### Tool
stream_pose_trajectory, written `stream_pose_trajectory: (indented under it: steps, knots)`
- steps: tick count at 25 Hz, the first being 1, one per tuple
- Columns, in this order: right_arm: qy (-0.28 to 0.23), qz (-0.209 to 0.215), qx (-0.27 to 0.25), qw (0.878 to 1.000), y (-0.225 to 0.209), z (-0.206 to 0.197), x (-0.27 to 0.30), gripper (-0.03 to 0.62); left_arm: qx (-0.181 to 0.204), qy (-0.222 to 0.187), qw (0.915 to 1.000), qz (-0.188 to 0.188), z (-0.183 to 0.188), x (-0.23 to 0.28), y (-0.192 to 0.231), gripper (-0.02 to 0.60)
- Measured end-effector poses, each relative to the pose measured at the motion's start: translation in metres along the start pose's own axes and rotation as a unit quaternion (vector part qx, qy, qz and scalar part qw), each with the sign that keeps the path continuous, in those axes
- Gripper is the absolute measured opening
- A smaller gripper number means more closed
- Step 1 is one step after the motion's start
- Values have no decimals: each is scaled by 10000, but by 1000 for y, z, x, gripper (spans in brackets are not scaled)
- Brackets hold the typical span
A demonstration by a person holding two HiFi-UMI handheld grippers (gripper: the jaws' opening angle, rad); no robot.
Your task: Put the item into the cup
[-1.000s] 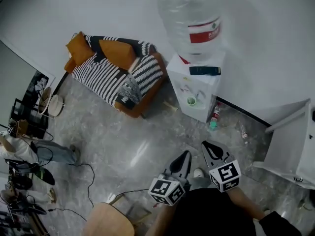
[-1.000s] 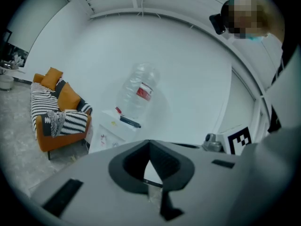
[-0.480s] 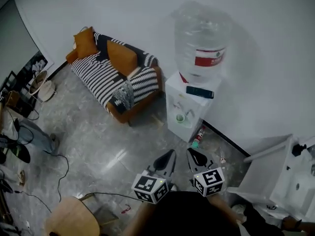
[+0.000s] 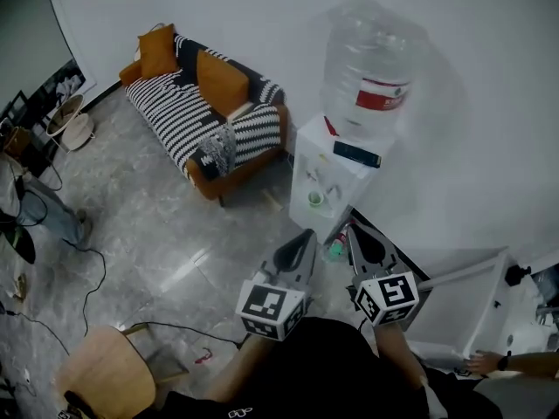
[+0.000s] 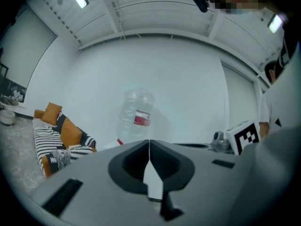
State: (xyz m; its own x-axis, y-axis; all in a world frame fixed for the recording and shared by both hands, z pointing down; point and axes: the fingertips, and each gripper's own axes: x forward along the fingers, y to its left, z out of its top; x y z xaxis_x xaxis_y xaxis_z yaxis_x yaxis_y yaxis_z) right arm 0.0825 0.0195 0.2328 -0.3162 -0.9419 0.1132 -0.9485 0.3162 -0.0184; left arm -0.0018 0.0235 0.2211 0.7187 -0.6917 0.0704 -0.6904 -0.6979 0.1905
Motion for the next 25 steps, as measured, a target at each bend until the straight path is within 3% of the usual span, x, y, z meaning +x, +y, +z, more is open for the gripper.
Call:
stream_pose_trajectory:
  steps: [8,25]
  knots:
    - [-184,-33,319,9993,-2,5,0,11,235,-15,9996,-160,3,10,-10,14]
    - [-112,69,470,9988,2,-5,-5,11,128,147,9989,-432,-12,14,-18,14]
